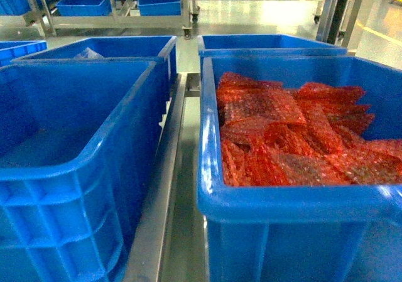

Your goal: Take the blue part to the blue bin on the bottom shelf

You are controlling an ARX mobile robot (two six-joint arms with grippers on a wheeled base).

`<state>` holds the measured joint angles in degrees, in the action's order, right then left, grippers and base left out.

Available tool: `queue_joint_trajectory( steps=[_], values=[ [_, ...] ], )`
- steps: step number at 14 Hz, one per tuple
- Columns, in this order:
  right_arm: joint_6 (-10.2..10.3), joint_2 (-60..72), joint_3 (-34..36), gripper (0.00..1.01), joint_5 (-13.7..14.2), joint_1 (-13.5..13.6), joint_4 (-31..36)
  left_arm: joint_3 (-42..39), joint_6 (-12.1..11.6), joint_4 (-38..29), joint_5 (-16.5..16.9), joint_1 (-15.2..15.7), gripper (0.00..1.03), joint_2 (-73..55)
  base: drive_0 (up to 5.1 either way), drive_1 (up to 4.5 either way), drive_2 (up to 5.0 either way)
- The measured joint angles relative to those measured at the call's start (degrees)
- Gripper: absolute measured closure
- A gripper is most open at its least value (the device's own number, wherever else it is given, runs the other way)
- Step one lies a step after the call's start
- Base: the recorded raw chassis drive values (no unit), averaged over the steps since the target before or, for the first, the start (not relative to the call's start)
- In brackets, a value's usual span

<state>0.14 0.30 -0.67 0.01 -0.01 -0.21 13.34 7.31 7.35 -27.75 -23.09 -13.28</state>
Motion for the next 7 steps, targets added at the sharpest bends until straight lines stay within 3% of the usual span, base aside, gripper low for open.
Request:
queue_joint_trajectory(
  steps=[1, 7],
  values=[
    [0.0, 0.0, 0.0, 0.03, 0.0, 0.0, 0.0, 0.0, 0.0, 0.0, 0.2, 0.0, 0.60, 0.0, 0.0, 3.82, -3.8],
    [0.0, 0.0, 0.0, 0.03, 0.0, 0.0, -0.1, 0.0, 0.0, 0.0, 0.1, 0.0, 0.60, -0.1, 0.0, 0.00, 0.0]
  ],
)
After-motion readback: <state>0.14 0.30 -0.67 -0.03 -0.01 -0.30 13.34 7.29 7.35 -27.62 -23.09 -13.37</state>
